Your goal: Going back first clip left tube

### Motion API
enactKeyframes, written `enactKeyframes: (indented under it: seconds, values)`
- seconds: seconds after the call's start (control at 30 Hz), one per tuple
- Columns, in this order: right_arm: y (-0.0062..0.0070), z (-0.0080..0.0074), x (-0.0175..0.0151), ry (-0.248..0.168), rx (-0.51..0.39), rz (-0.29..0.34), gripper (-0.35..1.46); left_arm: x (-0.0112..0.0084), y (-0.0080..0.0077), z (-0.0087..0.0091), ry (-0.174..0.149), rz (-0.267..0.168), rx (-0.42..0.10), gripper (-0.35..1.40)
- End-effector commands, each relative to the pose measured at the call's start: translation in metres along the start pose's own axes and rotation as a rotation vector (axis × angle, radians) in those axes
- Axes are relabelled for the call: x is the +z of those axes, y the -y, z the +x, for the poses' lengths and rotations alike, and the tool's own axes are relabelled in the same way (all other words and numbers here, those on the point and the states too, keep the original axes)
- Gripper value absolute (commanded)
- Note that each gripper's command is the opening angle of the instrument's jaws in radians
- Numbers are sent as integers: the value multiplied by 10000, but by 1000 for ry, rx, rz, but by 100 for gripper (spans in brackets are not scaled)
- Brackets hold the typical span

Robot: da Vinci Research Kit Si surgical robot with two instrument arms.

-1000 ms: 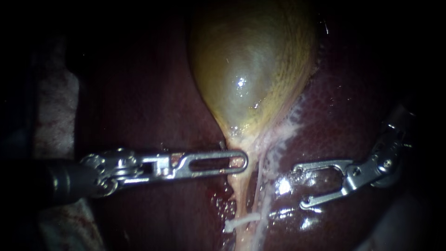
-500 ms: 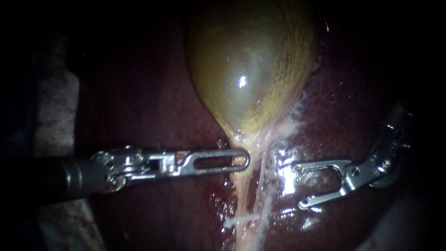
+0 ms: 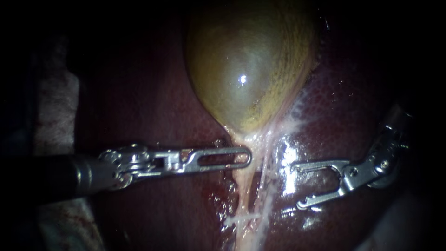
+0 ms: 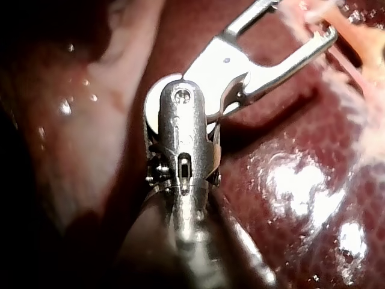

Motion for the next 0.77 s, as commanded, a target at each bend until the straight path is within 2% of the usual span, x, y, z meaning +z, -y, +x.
enactKeyframes:
  seconds: [0.03,0.77]
  values:
    - [0,0,0,0,0,0,48,0,1,0,0,0,0,-35]
    - [0,-1,1,0,0,-1,48,4,1,-2,-3,2,1,-35]
